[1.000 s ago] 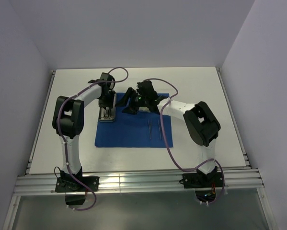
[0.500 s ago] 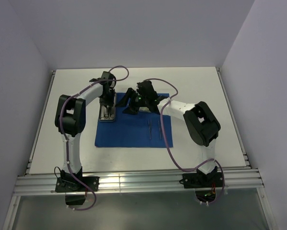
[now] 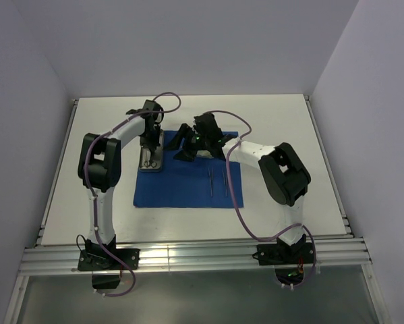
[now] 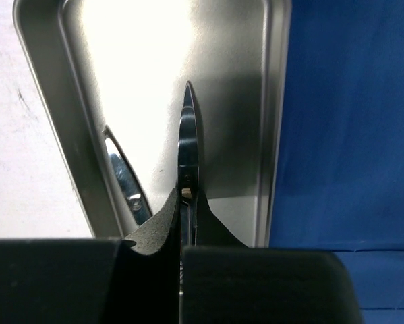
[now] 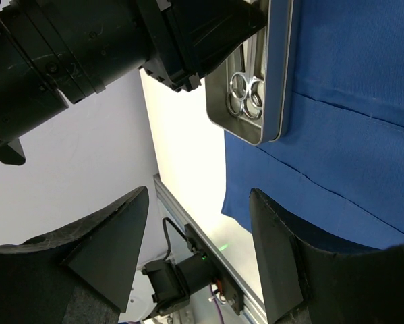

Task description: Open and lay out the surgical kit

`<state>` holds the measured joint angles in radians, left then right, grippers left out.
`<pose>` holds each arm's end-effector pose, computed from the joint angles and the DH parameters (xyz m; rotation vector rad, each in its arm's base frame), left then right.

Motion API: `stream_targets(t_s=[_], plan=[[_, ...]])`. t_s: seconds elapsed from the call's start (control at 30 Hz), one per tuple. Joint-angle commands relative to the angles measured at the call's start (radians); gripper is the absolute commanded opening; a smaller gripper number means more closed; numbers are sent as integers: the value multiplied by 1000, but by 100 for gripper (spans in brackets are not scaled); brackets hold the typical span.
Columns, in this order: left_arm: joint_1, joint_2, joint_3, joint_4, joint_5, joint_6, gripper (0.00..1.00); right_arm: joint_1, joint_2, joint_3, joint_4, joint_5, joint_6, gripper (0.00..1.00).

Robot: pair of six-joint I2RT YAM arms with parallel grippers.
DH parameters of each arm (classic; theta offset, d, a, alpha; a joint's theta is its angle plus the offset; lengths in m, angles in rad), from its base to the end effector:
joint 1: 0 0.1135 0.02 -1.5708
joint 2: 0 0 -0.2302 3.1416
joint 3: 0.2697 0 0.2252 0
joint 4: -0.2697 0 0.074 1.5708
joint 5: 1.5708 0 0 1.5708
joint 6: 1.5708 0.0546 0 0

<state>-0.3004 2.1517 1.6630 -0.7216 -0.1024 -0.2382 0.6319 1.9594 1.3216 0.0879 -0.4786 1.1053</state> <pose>0.3946 -0.1164 0.1369 0.0602 2.7668 0.0025 0.3255 0.2694 0.1815 0.2478 2.4472 1.4258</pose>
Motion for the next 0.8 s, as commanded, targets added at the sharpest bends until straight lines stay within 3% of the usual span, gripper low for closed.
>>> stream_targets(t_s=[0.0, 0.47, 0.77], plan=[[12, -22, 52, -65, 6, -6, 0, -6, -34, 22, 16, 5, -12, 69], [37, -147, 101, -111, 90, -19, 0, -3, 24, 76, 18, 26, -35, 68], [38, -249, 89, -128, 179, -35, 0, 37, 110, 185, 3, 9, -62, 61]])
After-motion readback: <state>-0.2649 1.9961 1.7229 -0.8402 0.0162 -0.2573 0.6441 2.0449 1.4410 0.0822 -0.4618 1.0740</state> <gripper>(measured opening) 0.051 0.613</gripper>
